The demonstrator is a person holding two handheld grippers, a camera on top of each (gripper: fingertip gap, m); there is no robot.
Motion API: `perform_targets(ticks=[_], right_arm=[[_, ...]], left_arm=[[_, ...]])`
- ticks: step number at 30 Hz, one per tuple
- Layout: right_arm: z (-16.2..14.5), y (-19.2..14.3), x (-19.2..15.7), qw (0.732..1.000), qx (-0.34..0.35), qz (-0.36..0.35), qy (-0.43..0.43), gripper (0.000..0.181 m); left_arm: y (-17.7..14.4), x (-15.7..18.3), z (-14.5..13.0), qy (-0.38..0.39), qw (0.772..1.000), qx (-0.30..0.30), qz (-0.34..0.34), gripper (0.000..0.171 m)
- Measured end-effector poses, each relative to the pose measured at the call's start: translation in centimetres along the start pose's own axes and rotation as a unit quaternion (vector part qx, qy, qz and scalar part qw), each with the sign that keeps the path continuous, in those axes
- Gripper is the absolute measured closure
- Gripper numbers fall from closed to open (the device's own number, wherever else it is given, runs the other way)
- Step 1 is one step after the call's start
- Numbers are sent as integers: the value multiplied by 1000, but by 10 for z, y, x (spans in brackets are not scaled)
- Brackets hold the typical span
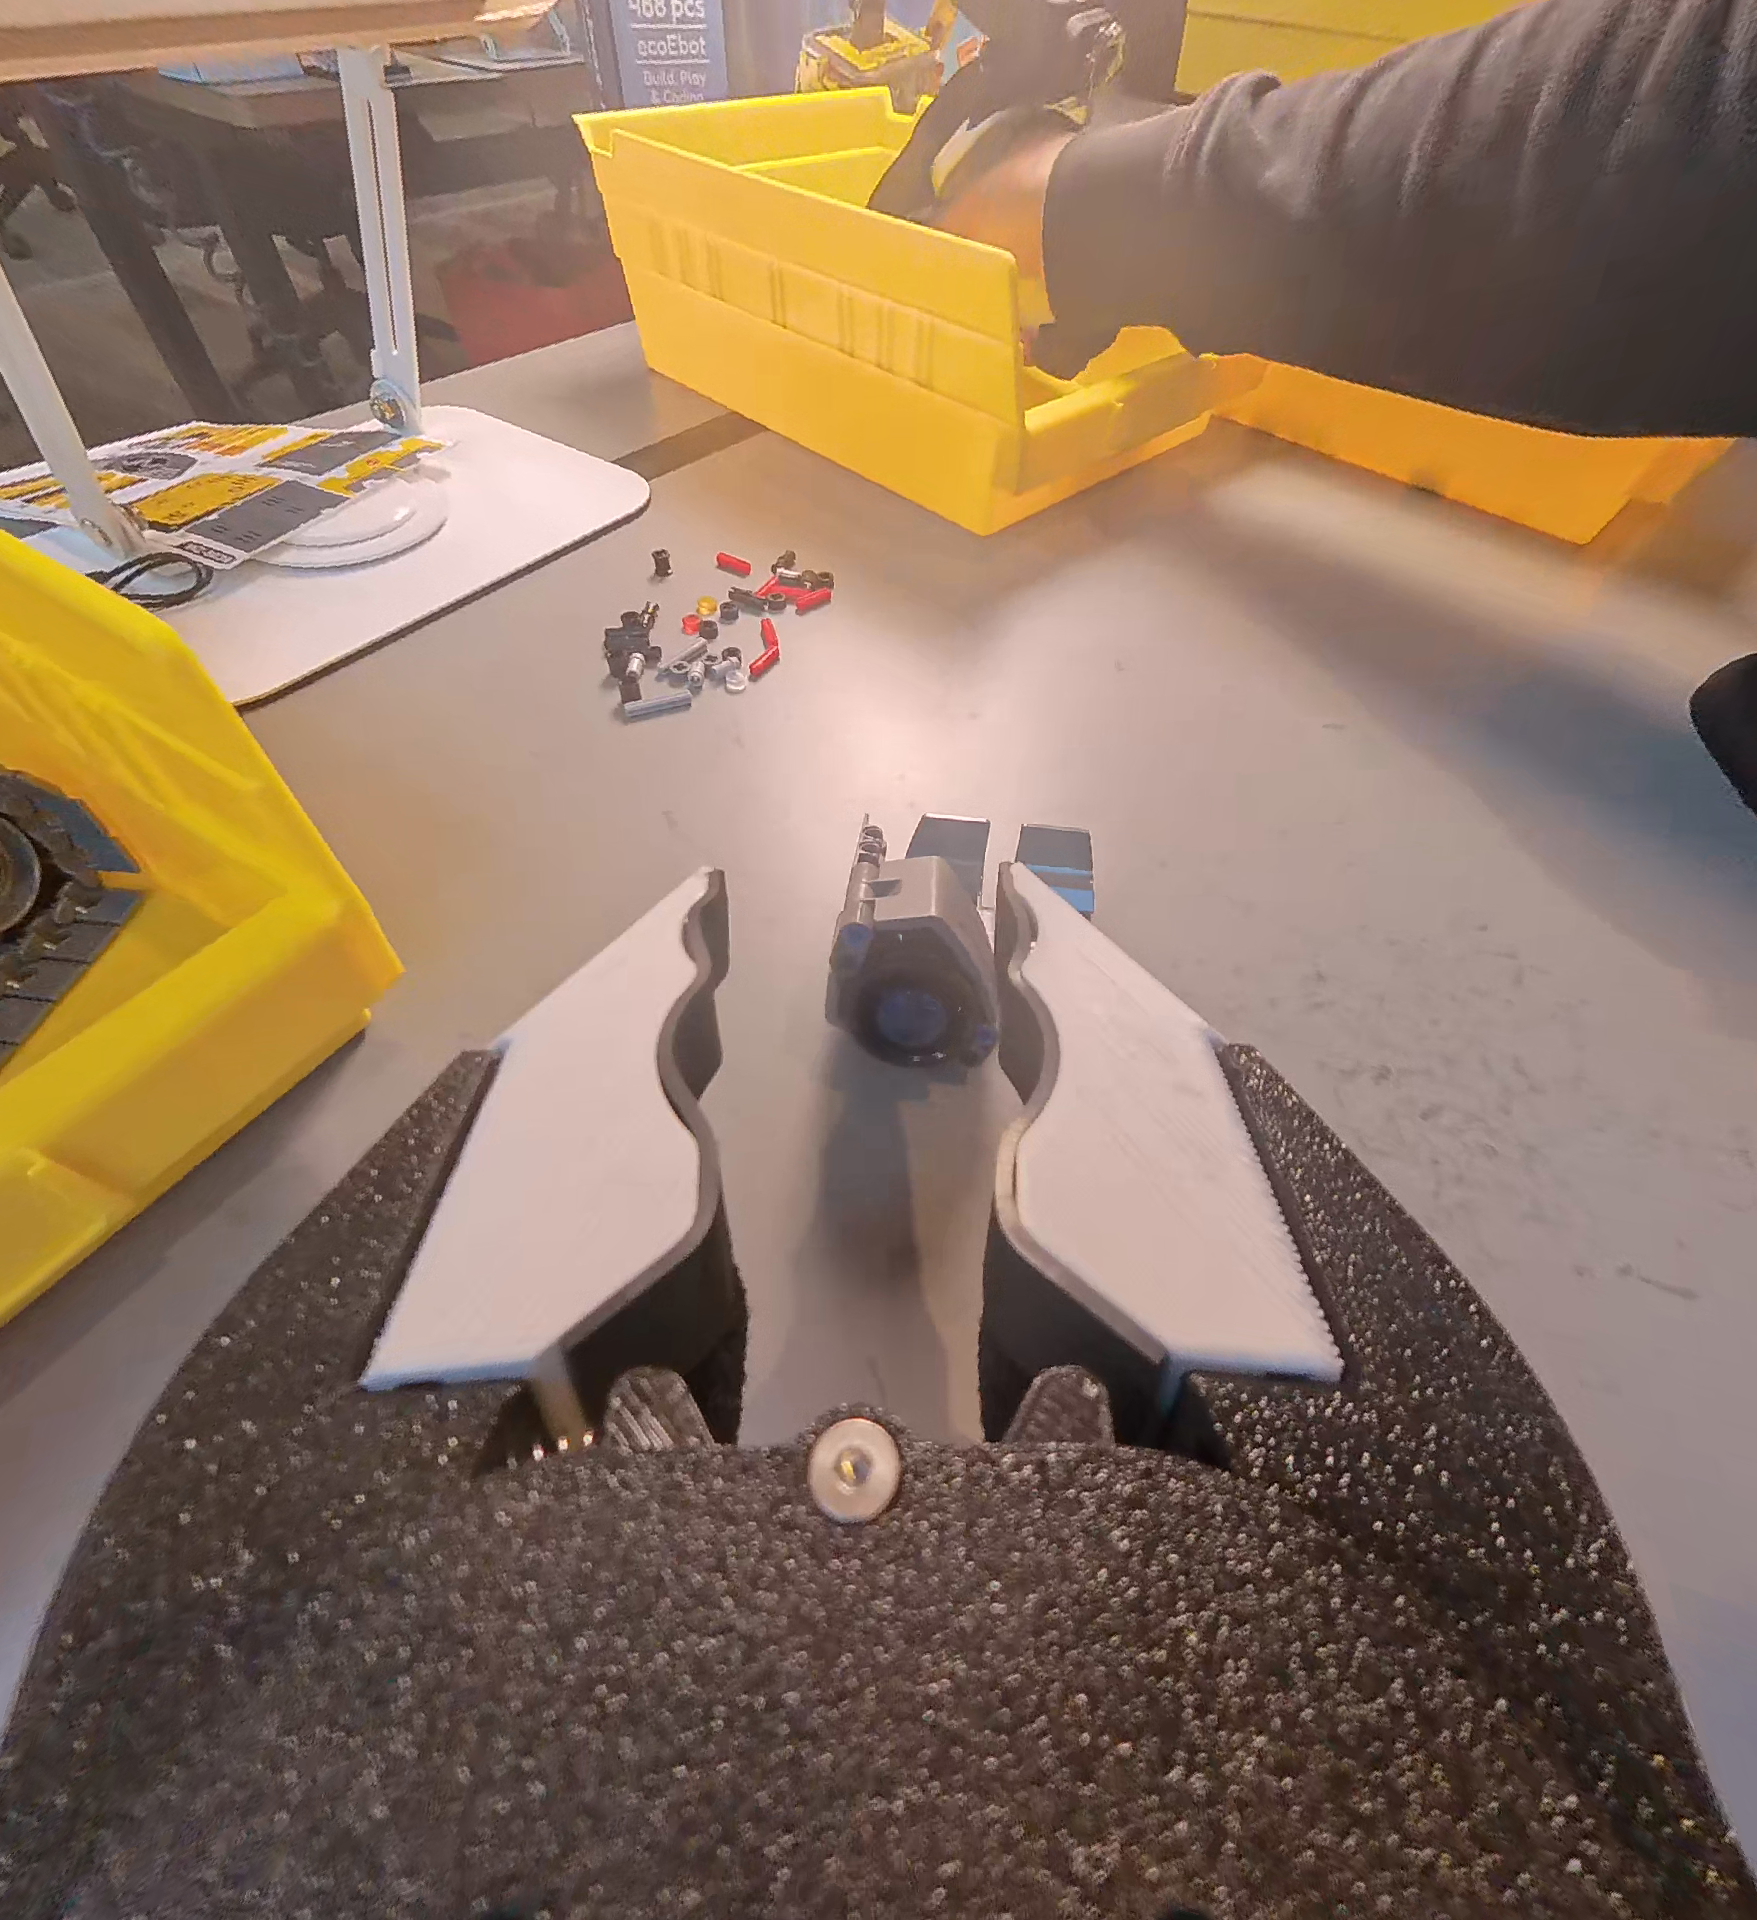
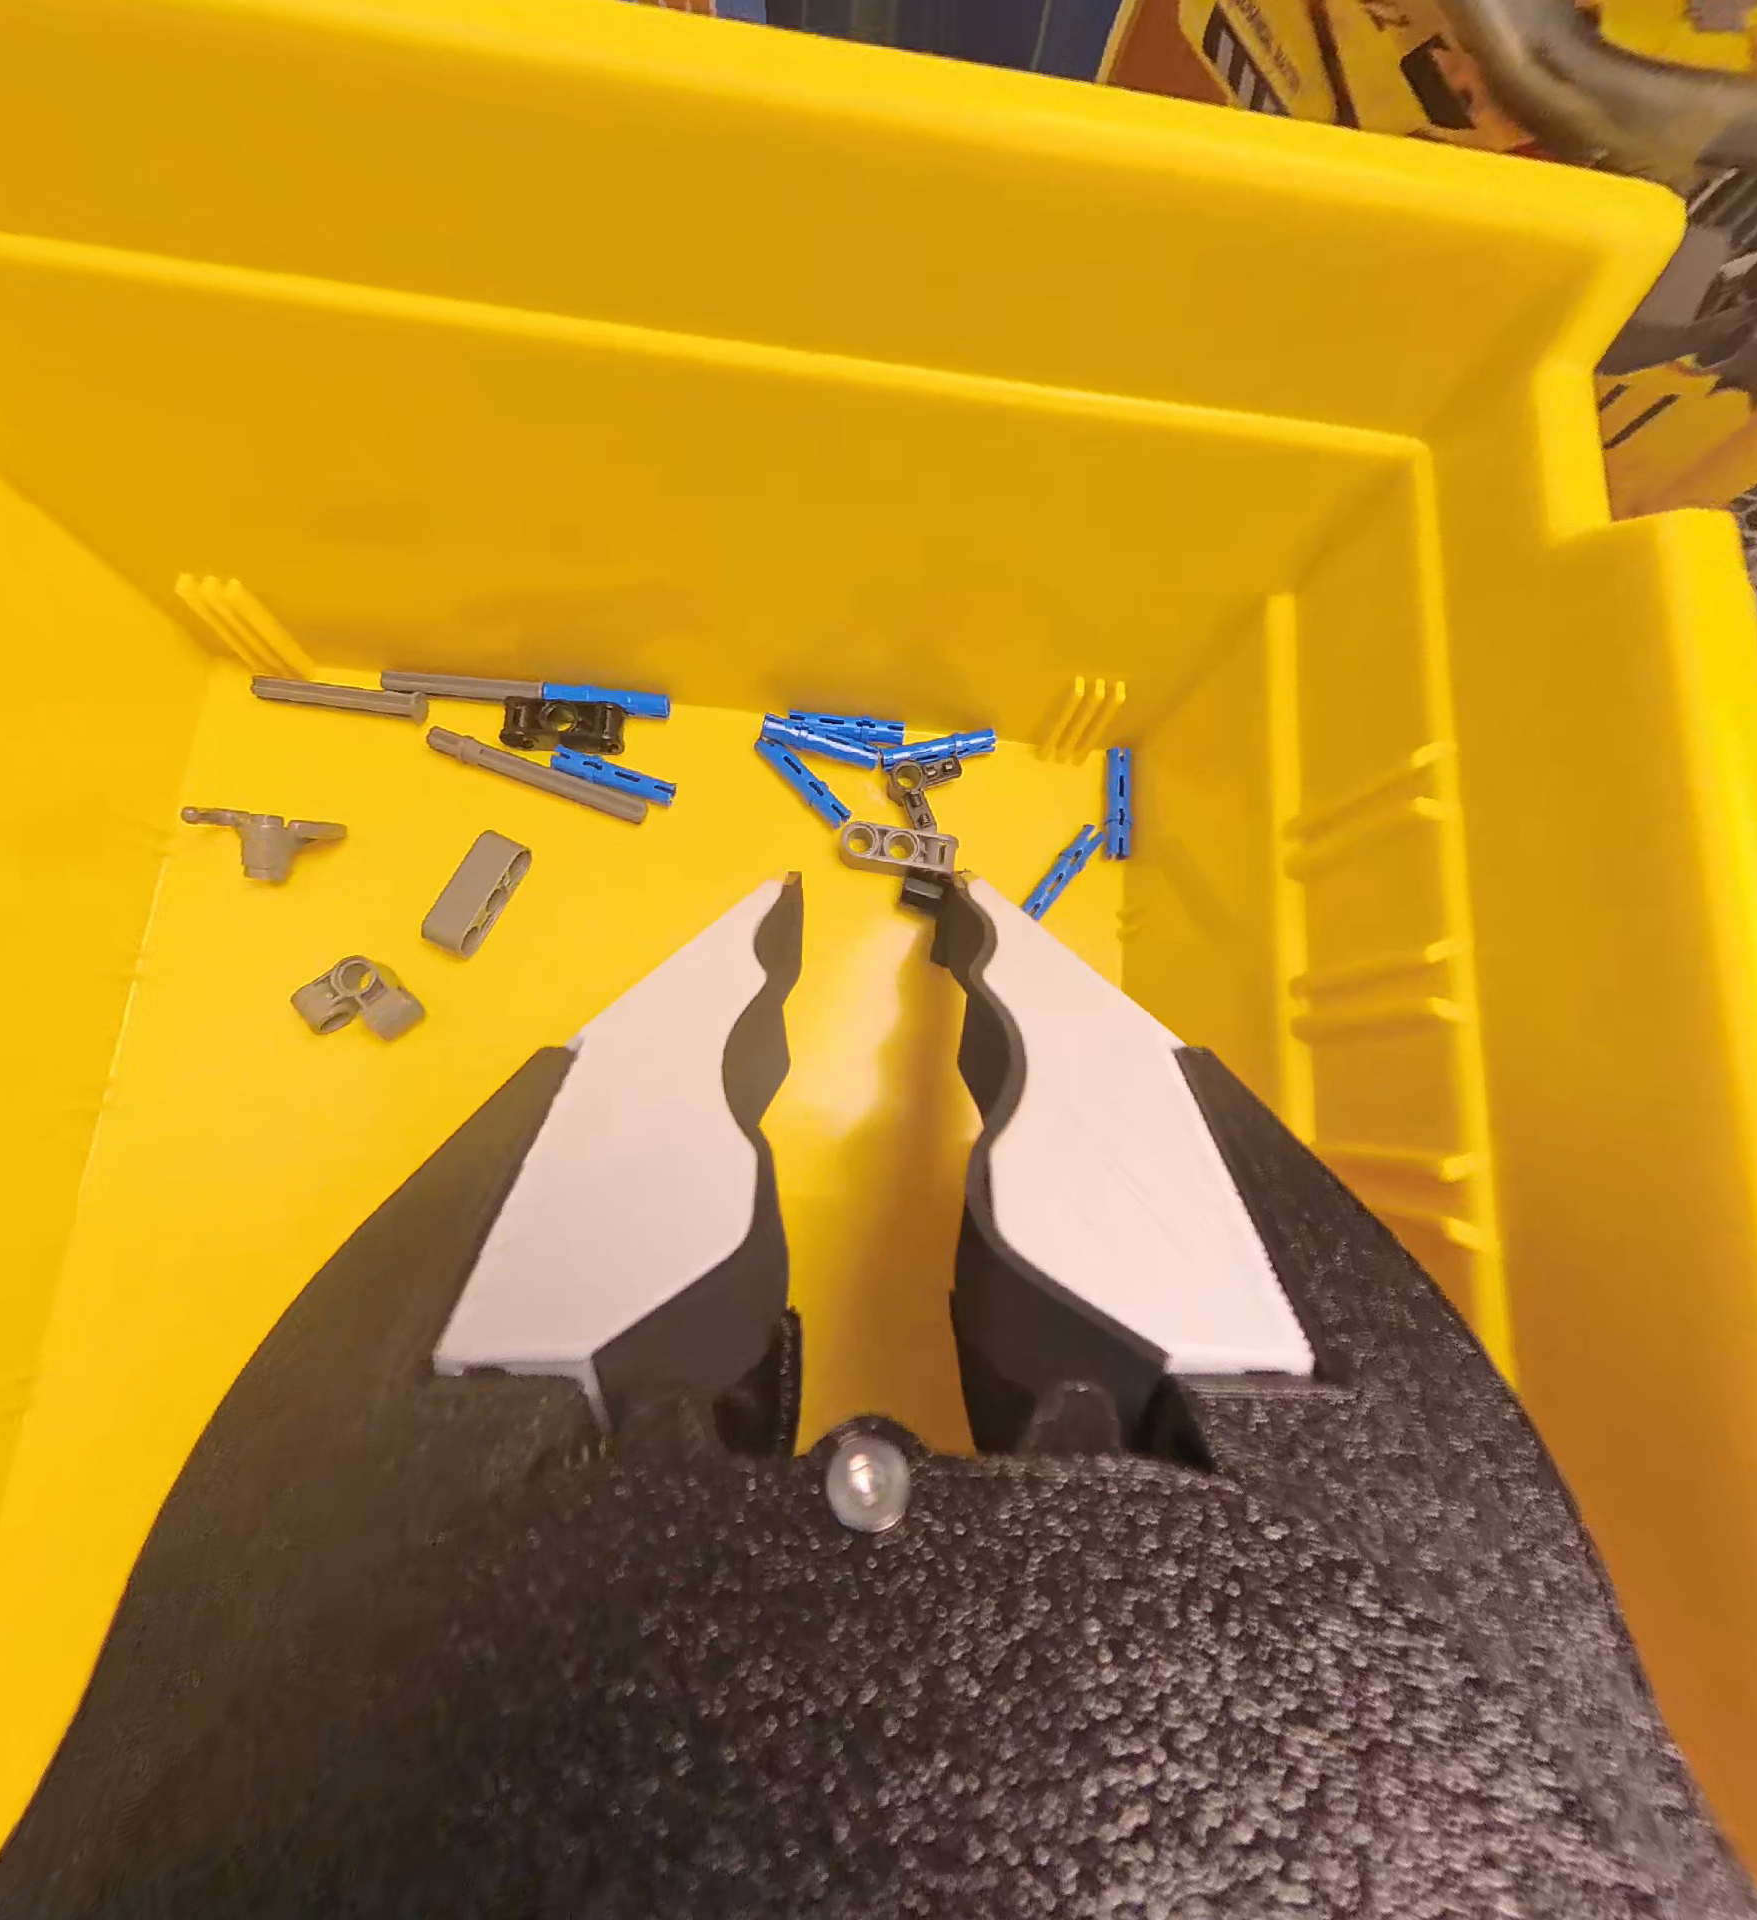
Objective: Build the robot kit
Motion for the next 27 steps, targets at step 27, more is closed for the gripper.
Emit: perform_targets(ticks=[27], right_arm=[[27,-30,-17,991,18,136,-12,152]], left_arm=[[0,1,1,4,1000,3,3,122]])
Point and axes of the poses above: each gripper's, where its closed fingertips meet, y out along the fingers, z out of its top, x = y × z across the jaws, the point moved 1 cm from there along -y, back along the fingers
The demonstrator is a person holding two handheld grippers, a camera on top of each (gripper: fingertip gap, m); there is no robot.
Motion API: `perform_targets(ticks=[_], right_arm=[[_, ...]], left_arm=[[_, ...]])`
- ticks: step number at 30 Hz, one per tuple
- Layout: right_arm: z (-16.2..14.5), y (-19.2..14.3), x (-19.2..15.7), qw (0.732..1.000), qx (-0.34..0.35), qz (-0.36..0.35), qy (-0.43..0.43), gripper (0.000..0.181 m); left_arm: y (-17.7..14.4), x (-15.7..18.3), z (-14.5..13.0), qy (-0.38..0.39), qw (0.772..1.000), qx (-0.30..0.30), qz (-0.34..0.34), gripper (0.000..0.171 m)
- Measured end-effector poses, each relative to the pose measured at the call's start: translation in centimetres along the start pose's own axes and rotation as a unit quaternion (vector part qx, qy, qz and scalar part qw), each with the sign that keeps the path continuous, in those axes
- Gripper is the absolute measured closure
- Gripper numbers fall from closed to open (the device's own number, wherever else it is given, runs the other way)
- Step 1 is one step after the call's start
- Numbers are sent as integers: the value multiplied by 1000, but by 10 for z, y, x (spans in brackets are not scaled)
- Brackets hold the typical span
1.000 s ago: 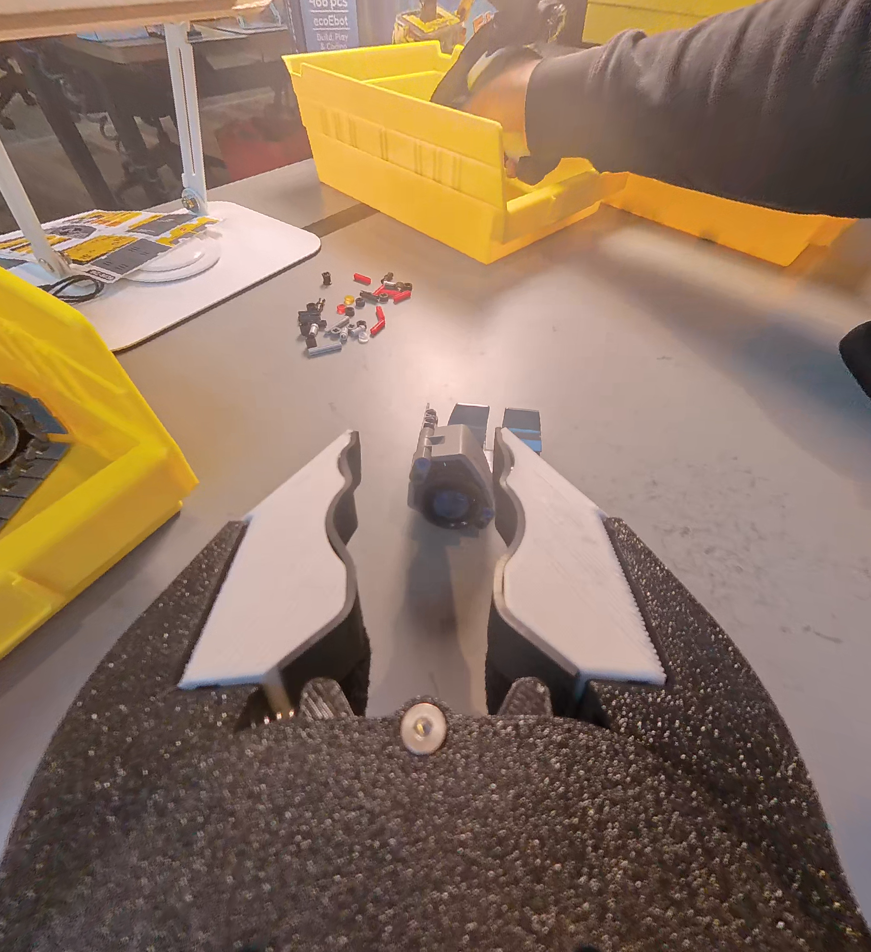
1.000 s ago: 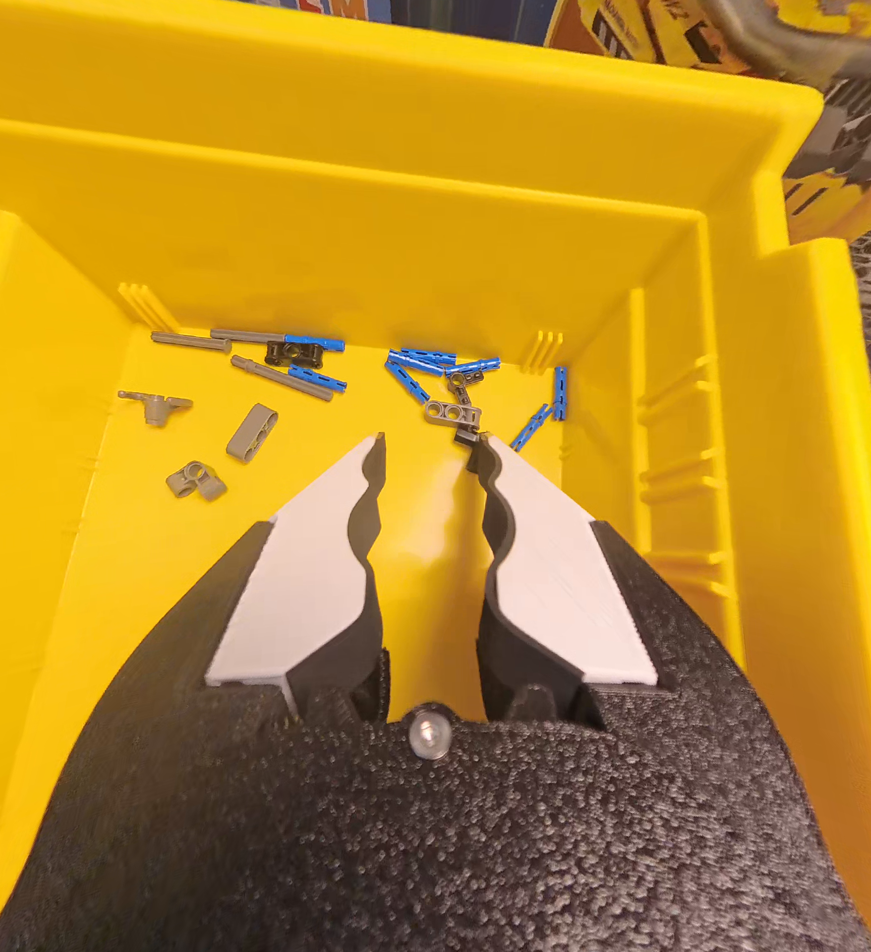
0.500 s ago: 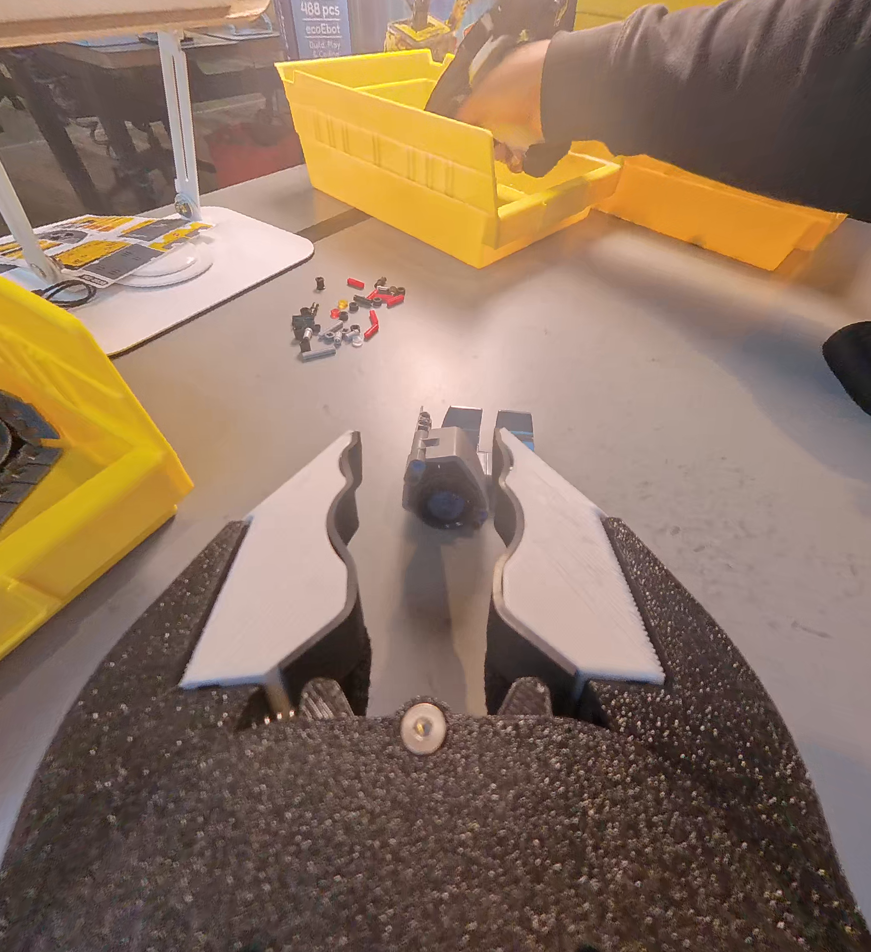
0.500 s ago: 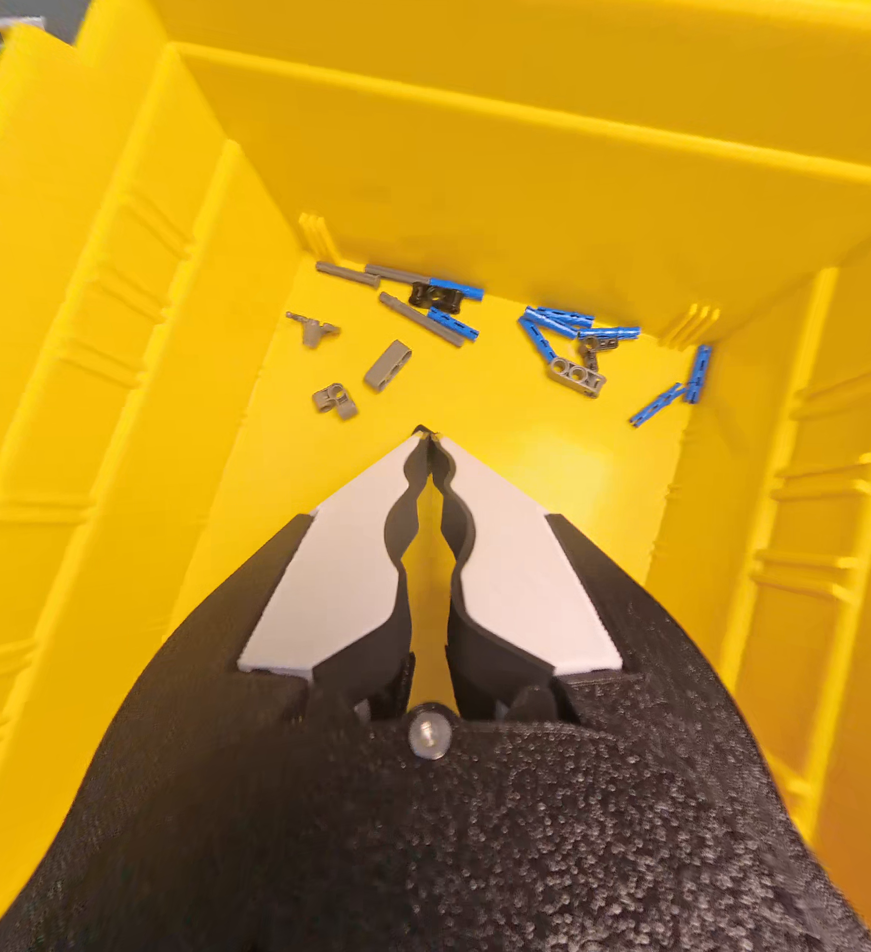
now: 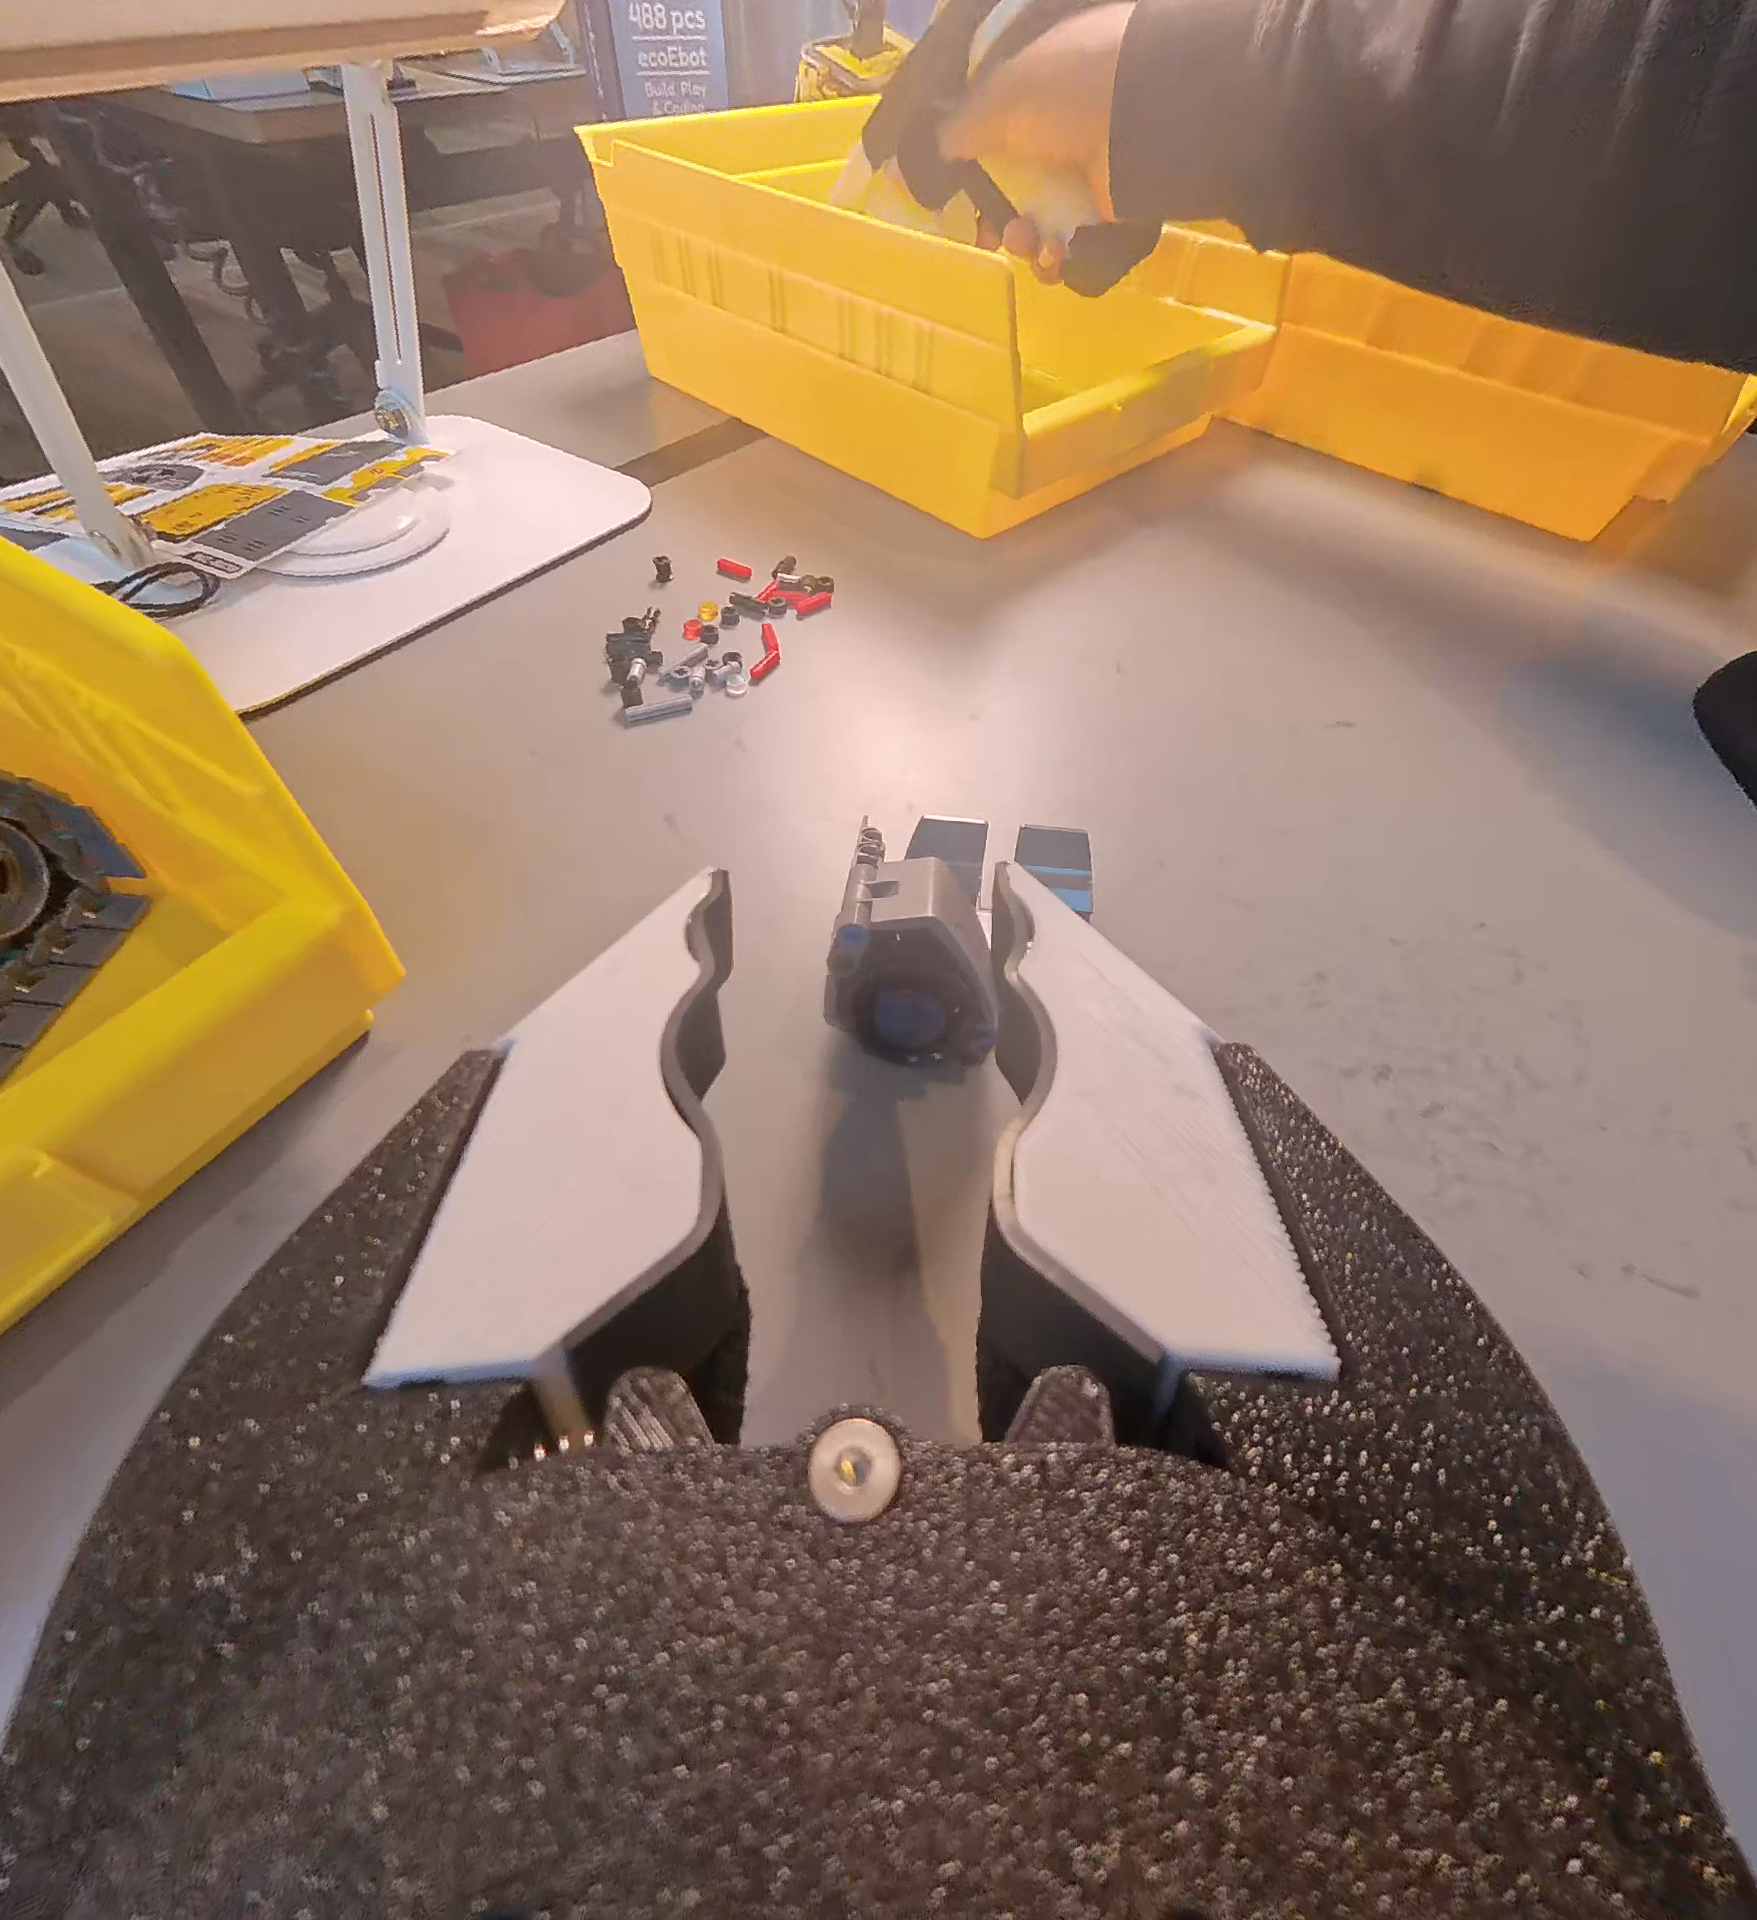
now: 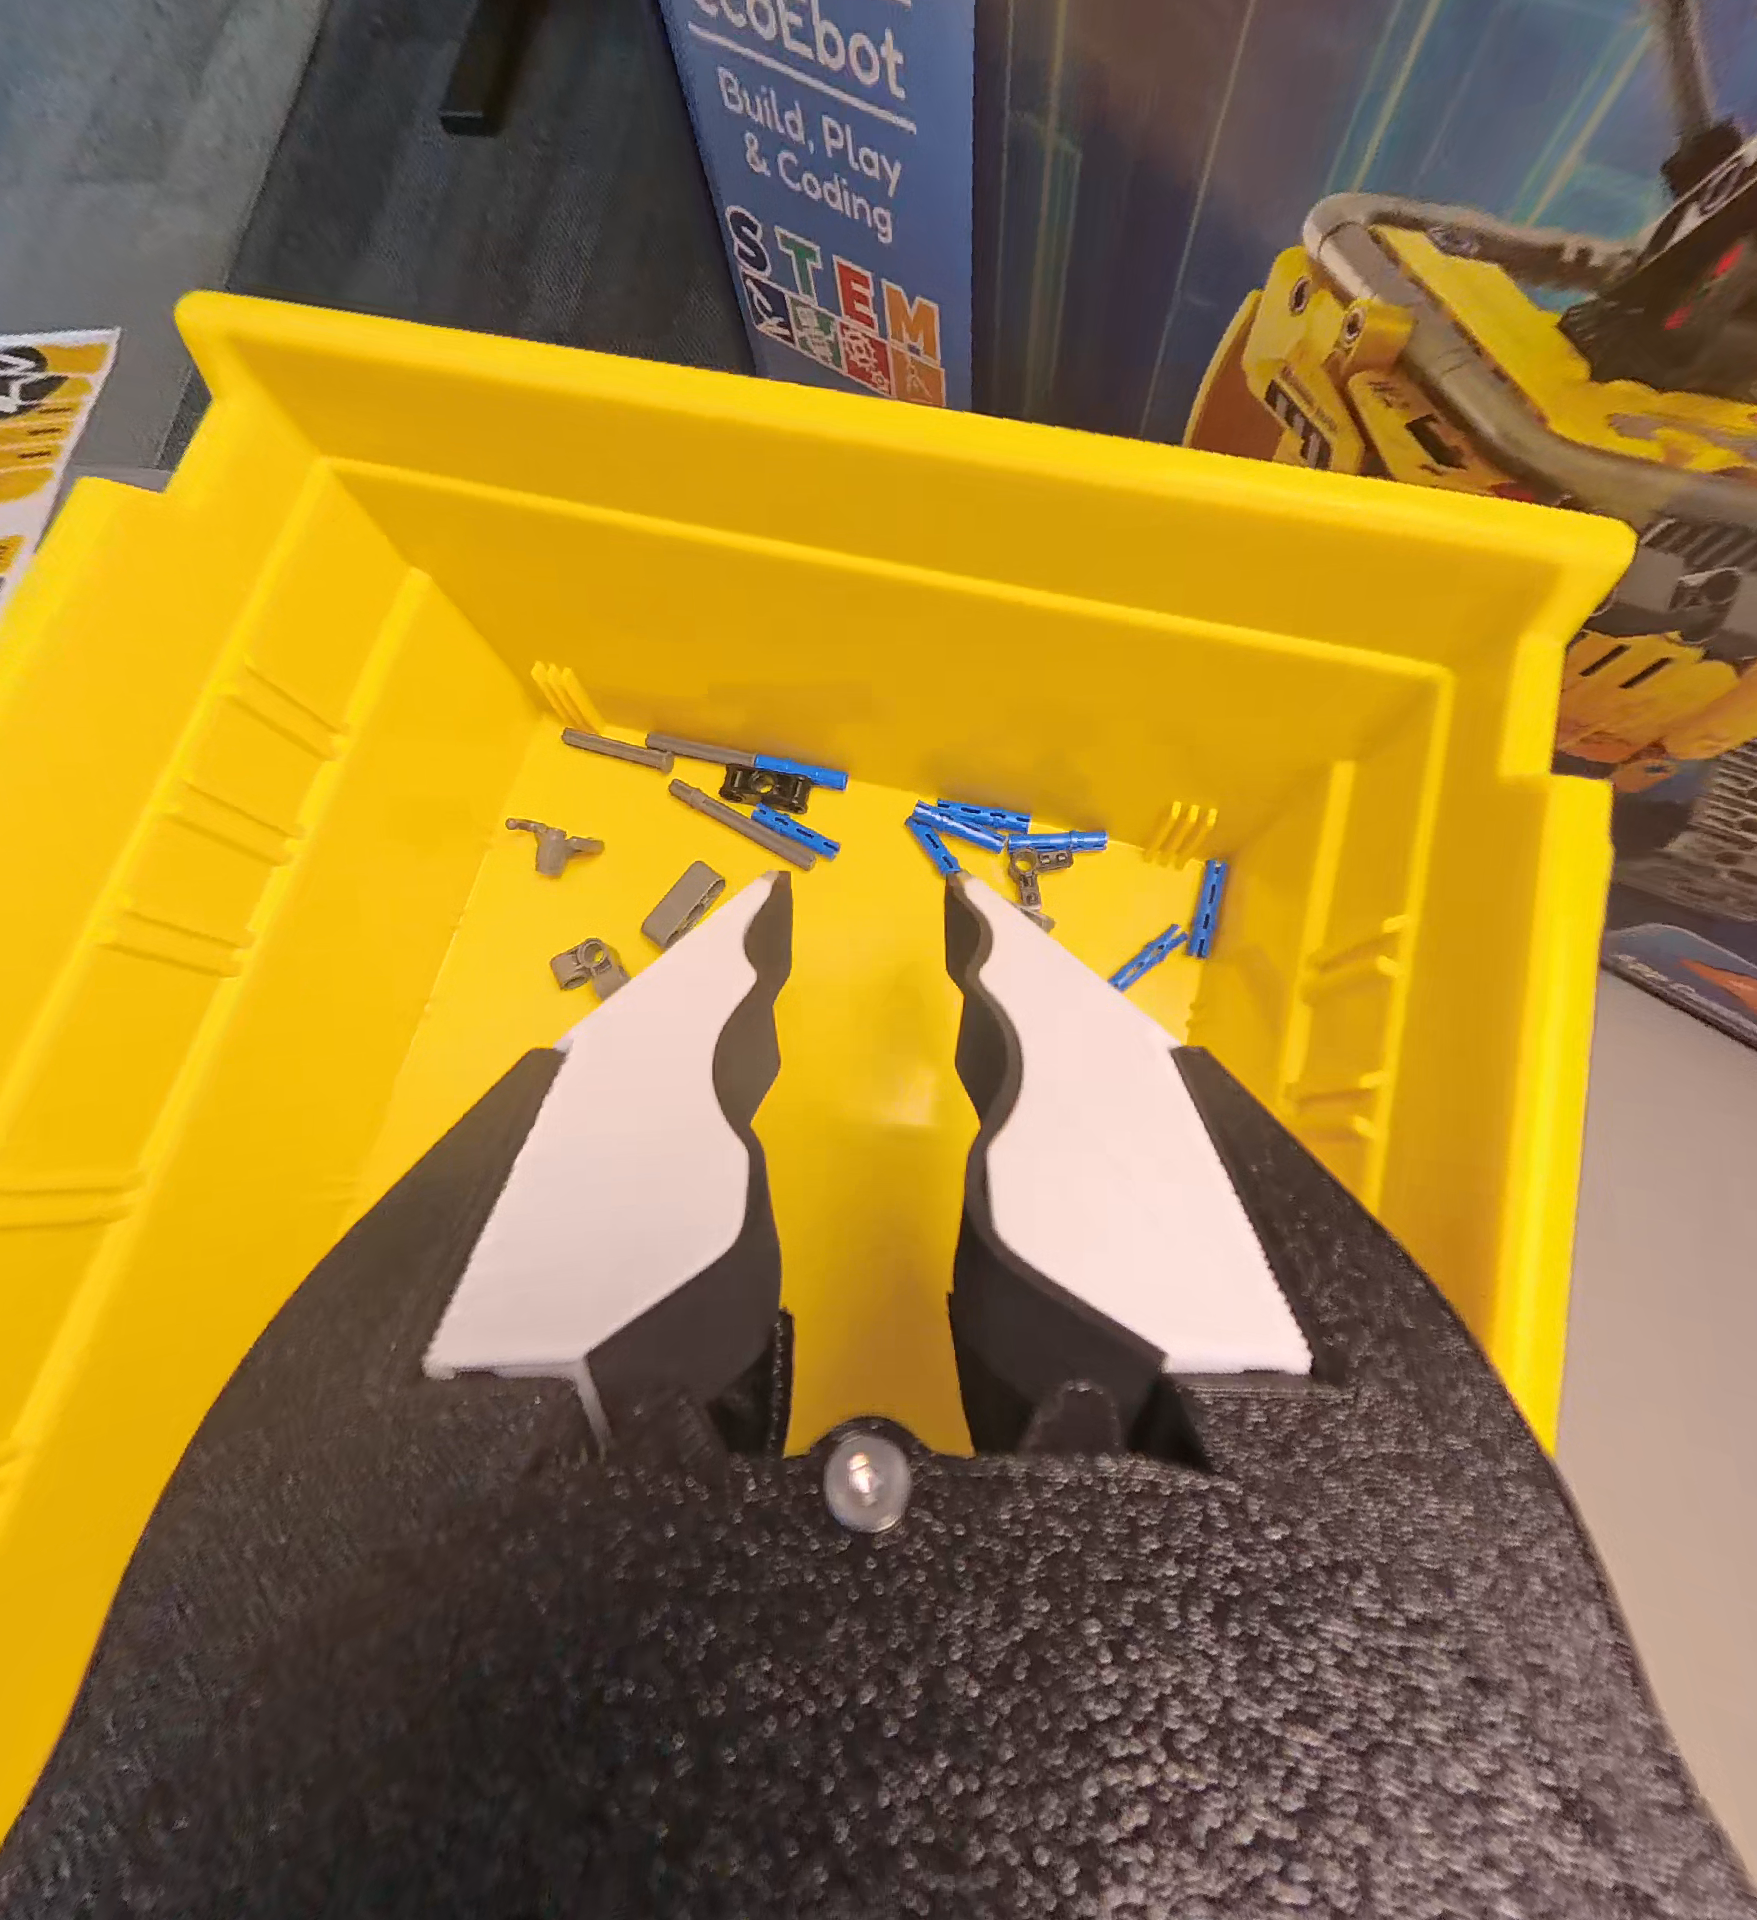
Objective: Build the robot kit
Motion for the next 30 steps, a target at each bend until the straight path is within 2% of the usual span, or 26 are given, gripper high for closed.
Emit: perform_targets(ticks=[10,17,24,27,30], right_arm=[[1,39,-16,996,1,37,-77,153],[0,57,-21,997,-35,22,-71,157],[-2,56,-25,995,-65,29,-72,162],[-12,53,-22,992,-85,29,-94,173],[-19,45,-22,990,-89,39,-100,173]], left_arm=[[1,-2,0,-2,1000,0,3,122],[0,-5,1,-14,1000,4,3,123],[0,-5,1,-13,1000,4,2,123],[0,-4,1,-12,1000,4,2,123],[0,-4,1,-11,1000,4,1,123]])
Point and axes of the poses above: each gripper's, where its closed fingertips meet, y out along the fingers, z out of its top, x = y × z across the jaws, the point moved 1 cm from there along -y, back along the fingers
